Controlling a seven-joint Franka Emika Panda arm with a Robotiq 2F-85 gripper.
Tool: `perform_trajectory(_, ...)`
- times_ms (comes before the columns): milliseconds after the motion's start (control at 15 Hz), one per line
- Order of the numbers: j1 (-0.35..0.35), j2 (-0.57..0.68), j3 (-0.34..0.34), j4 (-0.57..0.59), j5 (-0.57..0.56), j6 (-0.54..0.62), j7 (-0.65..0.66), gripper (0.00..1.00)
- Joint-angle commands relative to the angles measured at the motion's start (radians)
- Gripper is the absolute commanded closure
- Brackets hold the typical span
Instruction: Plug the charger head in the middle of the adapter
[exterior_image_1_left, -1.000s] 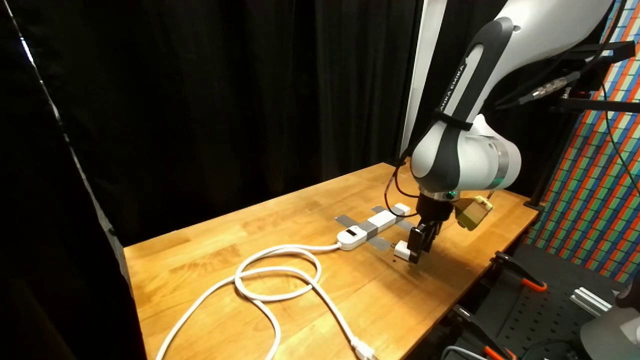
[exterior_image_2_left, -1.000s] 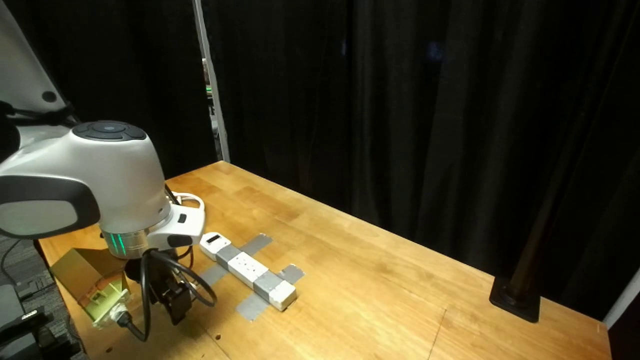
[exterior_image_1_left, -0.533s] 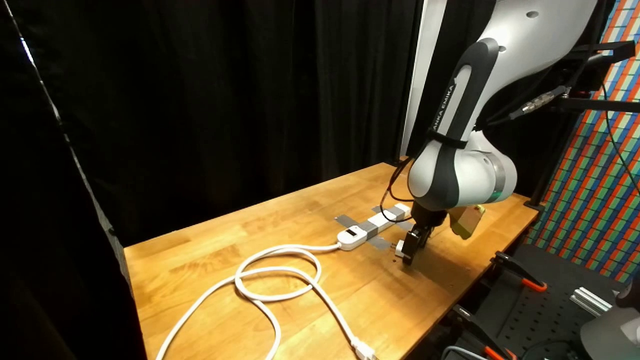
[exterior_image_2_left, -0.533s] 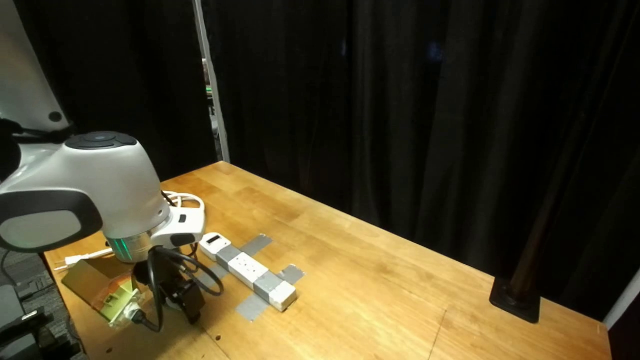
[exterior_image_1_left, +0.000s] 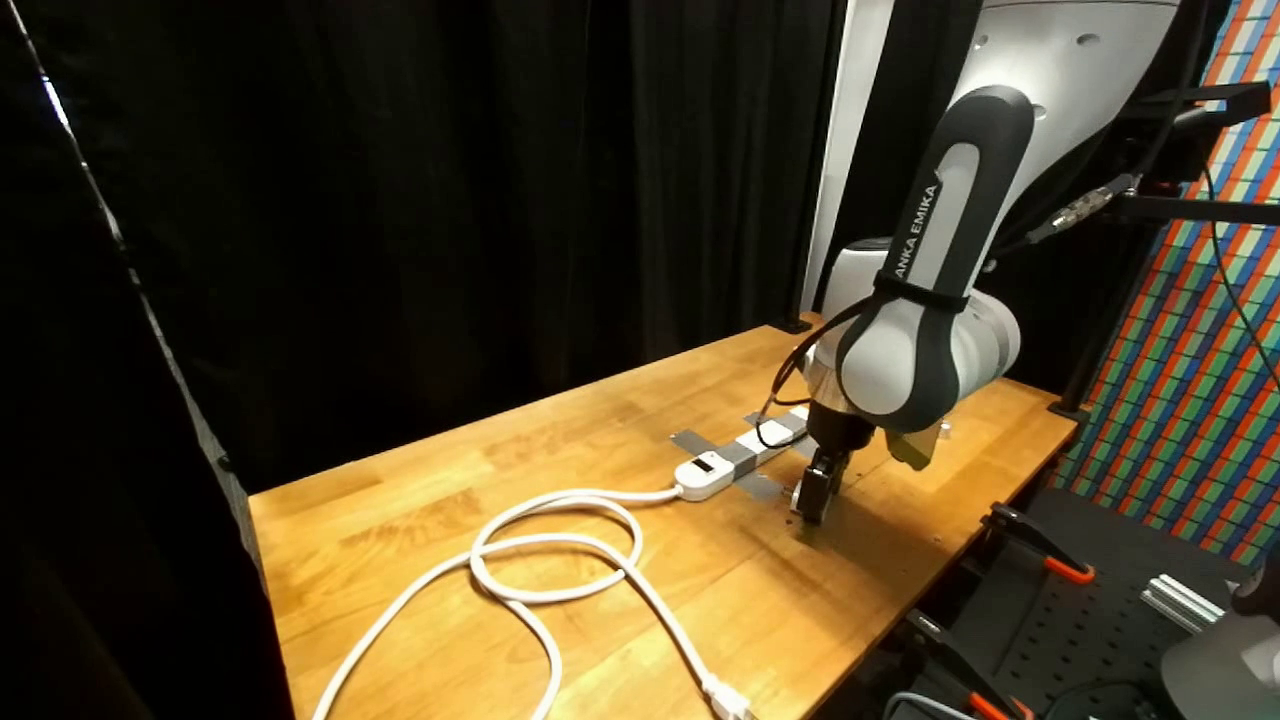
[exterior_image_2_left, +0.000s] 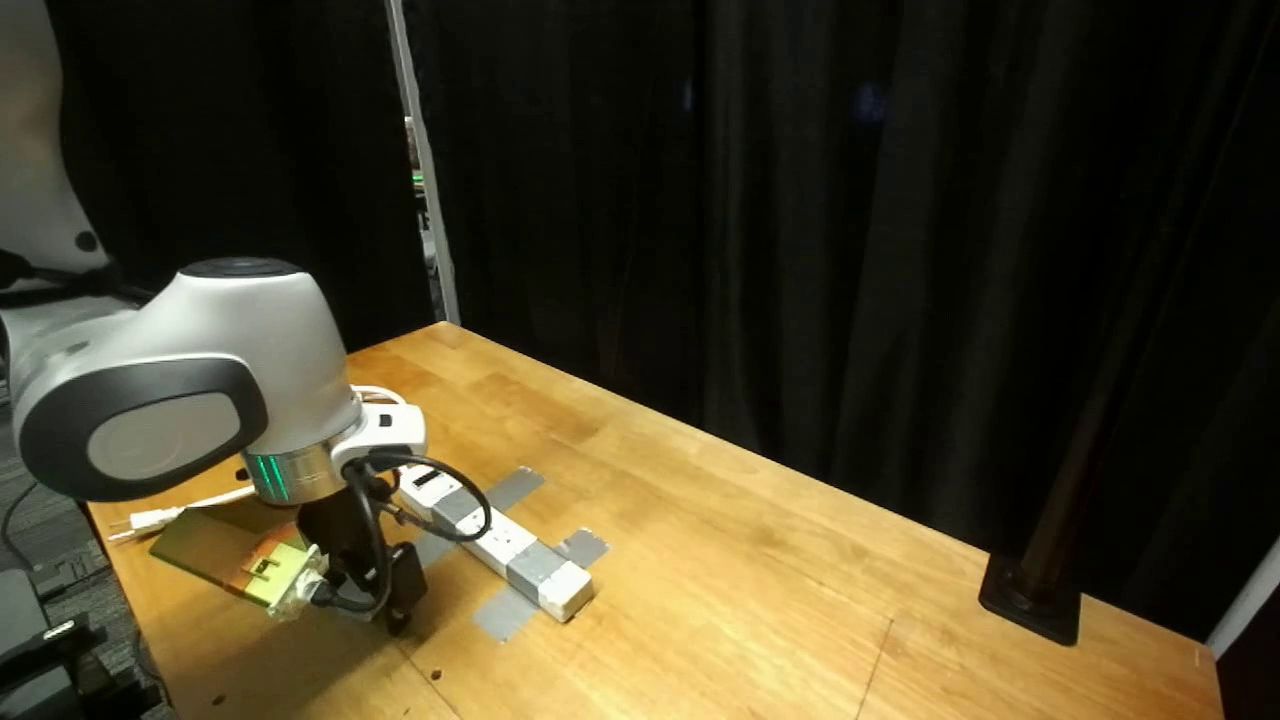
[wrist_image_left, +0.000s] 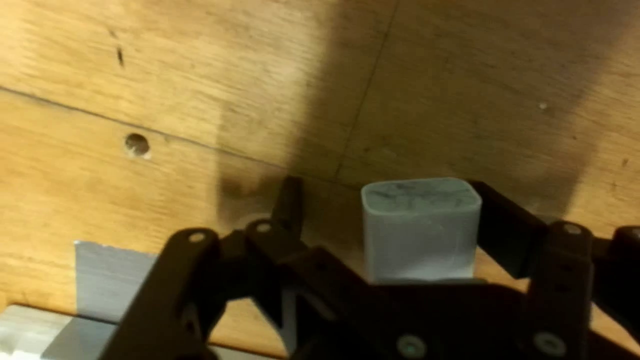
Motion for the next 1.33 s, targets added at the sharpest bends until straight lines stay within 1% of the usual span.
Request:
perform_trajectory(0, -0.012, -0.019, -0.009, 0.039, -0.127, -0.087, 0.091, 0.51)
perform_trajectory(67, -0.026, -0.025, -0.002, 0.047, -0.149, -0.106, 0.105, 0.60)
perform_trajectory(200, -0.066, -0.050, 0.031, 0.060, -0.166, -0.160, 0.120, 0.74)
perform_trajectory(267, -0.095, -0.062, 0.056, 0.070, -0.163, -0.195, 0.115, 0.75)
perform_trajectory(400, -0.122, -0.097, 0.073, 0.105, -0.159, -0.302, 0.117, 0.75)
perform_trajectory(467, -0.121, -0.111, 0.066, 0.131, -0.171, -0.372, 0.126, 0.75)
perform_trajectory(667, -0.145, -0.172, 0.086, 0.227, -0.163, -0.610, 0.109, 0.75)
perform_trajectory(733, -0.146, -0.187, 0.092, 0.260, -0.161, -0.665, 0.115, 0.75)
perform_trajectory(867, -0.122, -0.192, 0.084, 0.350, -0.226, -0.830, 0.177, 0.75)
perform_trajectory(1000, -0.106, -0.160, 0.083, 0.442, -0.307, -0.994, 0.277, 0.75)
perform_trajectory(1133, -0.093, -0.120, 0.094, 0.522, -0.369, -1.126, 0.351, 0.75)
perform_trajectory(1200, -0.099, -0.108, 0.110, 0.544, -0.351, -1.137, 0.323, 0.75)
perform_trajectory(1267, -0.106, -0.097, 0.123, 0.556, -0.319, -1.107, 0.315, 0.75)
